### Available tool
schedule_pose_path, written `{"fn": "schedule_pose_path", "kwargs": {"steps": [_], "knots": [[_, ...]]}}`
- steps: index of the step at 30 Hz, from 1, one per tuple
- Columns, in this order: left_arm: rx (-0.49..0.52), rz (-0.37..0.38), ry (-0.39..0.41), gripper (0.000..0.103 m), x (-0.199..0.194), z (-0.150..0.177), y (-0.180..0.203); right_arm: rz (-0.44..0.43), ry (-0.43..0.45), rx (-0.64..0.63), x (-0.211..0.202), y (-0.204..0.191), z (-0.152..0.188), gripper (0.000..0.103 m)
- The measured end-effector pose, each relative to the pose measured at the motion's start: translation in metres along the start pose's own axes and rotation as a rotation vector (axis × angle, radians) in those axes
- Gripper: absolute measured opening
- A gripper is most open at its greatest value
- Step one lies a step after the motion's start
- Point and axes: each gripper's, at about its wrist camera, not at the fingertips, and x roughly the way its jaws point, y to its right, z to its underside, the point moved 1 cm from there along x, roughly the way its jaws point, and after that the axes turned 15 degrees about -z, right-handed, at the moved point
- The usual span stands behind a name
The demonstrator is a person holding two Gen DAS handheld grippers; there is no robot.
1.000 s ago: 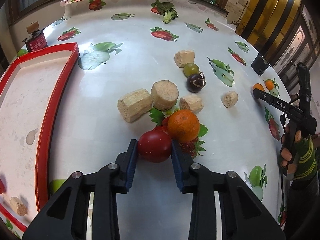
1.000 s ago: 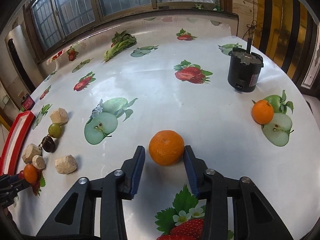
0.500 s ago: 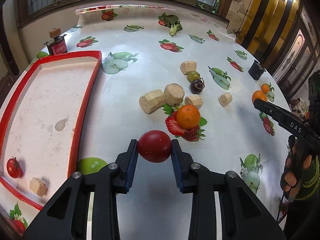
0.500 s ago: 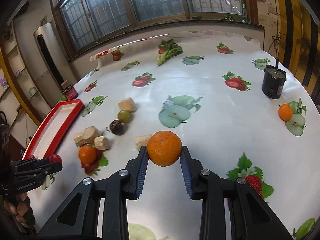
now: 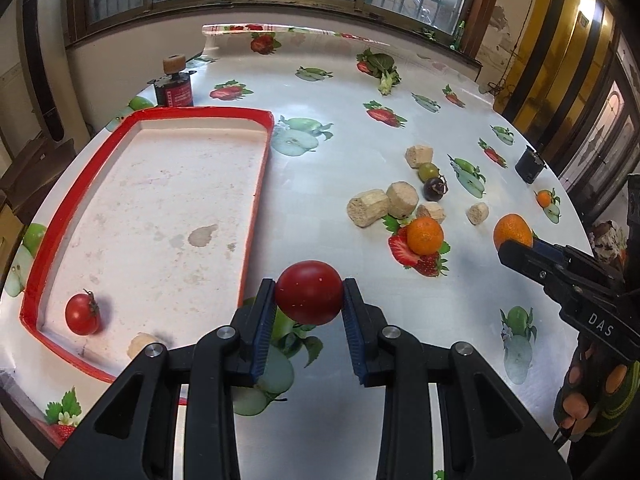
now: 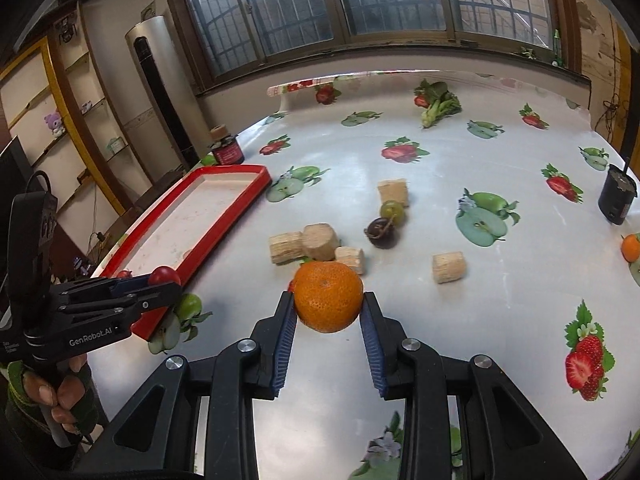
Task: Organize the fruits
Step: 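Carry the tomato and orange over the red-rimmed tray with both tools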
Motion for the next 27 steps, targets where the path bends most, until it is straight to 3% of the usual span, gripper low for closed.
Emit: {"fn": "schedule_pose_path", "kwargs": {"steps": [27], "knots": [[-0.113,-0.068,0.002,0.03,-0.001,0.006,-0.08,-0.125,-0.074,-0.105,0.055,-0.085,-0.007,0.033]]}}
